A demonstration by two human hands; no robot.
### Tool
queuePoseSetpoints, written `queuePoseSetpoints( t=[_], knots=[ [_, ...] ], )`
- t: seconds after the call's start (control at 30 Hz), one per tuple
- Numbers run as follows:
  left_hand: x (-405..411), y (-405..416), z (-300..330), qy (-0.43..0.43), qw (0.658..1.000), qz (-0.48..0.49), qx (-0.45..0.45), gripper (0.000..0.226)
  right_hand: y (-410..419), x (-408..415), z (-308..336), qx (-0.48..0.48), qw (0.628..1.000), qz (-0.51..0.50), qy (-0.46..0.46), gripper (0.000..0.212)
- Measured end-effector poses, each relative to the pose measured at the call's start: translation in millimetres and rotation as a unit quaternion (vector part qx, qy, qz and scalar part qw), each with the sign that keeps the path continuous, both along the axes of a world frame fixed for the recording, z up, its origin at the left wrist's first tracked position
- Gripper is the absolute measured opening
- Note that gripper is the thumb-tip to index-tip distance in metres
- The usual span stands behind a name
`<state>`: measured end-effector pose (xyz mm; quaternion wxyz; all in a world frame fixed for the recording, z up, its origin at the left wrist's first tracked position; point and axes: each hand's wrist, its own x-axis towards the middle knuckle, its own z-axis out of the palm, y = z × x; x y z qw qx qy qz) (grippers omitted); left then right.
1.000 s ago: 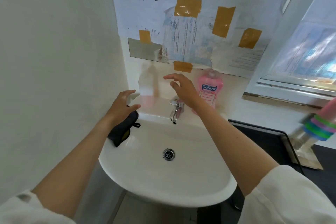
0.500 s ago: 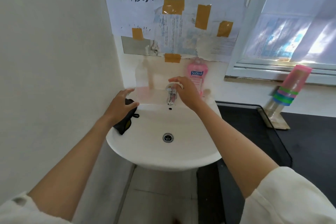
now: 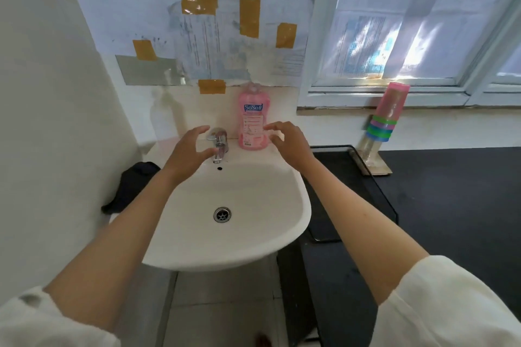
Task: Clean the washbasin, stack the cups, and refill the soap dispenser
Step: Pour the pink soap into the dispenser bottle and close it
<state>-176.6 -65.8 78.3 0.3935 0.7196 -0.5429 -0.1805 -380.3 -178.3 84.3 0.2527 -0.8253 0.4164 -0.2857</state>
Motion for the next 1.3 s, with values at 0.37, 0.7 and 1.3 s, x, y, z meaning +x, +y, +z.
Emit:
queuePoseSetpoints(
  t=[0.37,0.7,1.3],
  knots=[
    [-1.5,-156.6,-13.7,0.025,0.999,-0.023,0.033,0.087,-114.6,-10.6,-61.9,0.090,0.992,-0.070,0.058,0.034],
    [19.5,-229.6,-36.1,0.030,0.999,0.001,-0.033,0.112,-171.4,24.0,-136.9,0.074,0.979,-0.026,0.186,0.054],
    [22.0,-241.0,-52.2,0.146,0.984,0.016,-0.096,0.092,-184.9,97.4,-17.3,-0.129,0.953,0.037,-0.273,0.049]
  ],
)
